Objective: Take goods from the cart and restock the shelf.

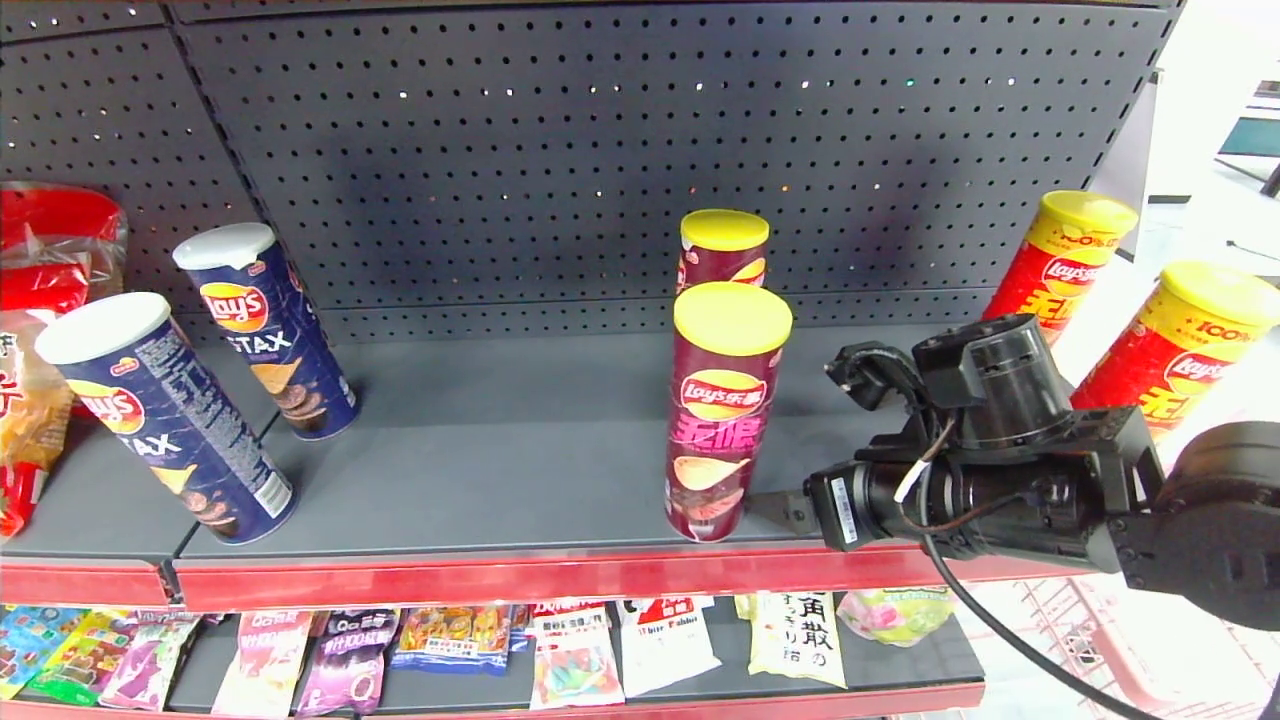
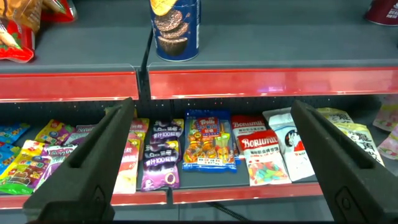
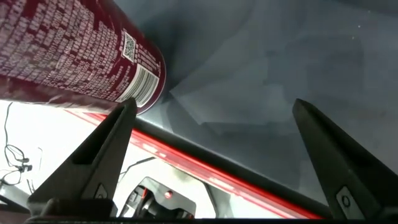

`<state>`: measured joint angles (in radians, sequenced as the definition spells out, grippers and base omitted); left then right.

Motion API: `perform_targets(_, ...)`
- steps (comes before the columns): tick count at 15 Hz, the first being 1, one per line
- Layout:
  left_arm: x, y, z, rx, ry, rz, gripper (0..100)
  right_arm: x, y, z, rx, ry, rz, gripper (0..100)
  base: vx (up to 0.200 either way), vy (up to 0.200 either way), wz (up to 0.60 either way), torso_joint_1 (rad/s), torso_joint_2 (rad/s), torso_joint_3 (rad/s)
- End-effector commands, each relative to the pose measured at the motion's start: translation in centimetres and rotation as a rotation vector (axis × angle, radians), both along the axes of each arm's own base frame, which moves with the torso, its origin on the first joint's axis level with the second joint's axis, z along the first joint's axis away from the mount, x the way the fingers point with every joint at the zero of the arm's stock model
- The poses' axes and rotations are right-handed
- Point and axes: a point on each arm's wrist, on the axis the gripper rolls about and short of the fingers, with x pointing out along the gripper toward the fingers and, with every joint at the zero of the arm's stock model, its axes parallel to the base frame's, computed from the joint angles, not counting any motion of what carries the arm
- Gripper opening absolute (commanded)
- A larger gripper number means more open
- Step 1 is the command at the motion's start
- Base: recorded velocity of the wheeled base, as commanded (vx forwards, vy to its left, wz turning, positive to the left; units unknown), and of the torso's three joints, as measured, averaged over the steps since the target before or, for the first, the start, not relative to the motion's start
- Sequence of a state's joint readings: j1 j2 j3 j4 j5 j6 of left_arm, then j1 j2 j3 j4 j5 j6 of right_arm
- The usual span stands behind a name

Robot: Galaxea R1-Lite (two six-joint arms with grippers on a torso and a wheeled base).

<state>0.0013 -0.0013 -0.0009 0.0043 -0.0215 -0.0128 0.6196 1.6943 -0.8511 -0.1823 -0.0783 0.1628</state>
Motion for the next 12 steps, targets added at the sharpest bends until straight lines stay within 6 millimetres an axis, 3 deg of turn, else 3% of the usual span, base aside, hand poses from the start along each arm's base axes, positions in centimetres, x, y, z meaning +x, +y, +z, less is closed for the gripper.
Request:
perform_targets(1,0.0,0.0,0.0,-0.001,0.002,0.0,100,0.2,0.1,0.0,0.0,0.0,0.0,100,0.0,0.0,0.0,0.0,0.0,0.0)
perform_targets(4,0.0,0.0,0.0,0.0,0.001,0.0,100,0.0,0.0,-0.1,-0.004,0.003,-0.001,100,0.0,0.0,0.0,0.0,0.0,0.0)
perform_targets(6,0.0,0.0,0.0,0.0,0.002,0.0,100,-1.2,-0.9,0.6,0.009,-0.017,-0.003,100,0.0,0.0,0.0,0.0,0.0,0.0)
perform_targets(9,0.0,0.0,0.0,-0.001,0.001,0.0,100,-5.3,-4.1,1.7,0.0,-0.105,0.034,100,0.0,0.0,0.0,0.0,0.0,0.0)
perform_targets(12,0.0,0.0,0.0,0.0,0.002,0.0,100,-12.3,-9.9,1.8,0.039,-0.244,0.081,100,0.0,0.0,0.0,0.0,0.0,0.0)
